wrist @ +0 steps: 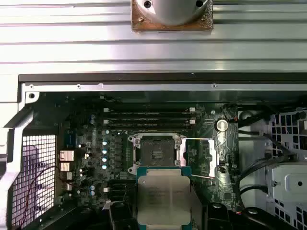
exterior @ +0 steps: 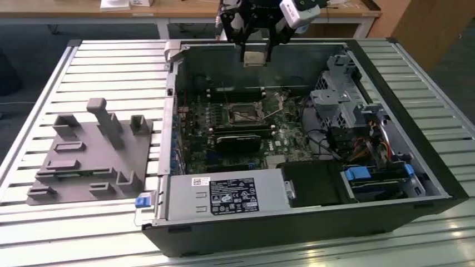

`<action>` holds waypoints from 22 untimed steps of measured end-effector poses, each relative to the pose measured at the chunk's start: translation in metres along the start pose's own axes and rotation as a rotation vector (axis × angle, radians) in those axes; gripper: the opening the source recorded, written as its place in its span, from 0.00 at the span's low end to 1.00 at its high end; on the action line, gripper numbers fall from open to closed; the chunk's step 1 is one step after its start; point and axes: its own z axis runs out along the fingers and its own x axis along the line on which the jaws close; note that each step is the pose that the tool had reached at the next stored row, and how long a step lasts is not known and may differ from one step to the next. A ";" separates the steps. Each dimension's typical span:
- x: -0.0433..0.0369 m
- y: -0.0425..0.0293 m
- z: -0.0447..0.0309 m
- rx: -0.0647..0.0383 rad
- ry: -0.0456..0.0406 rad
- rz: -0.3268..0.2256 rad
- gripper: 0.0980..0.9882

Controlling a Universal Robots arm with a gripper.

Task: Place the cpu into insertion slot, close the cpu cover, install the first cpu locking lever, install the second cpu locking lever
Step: 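Place the cpu into insertion slot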

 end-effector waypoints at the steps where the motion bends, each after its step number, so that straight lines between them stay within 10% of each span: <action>1: 0.0000 0.0000 0.0000 0.000 -0.0001 0.000 0.49; 22: 0.0000 -0.0001 0.0009 0.002 -0.0181 0.200 0.49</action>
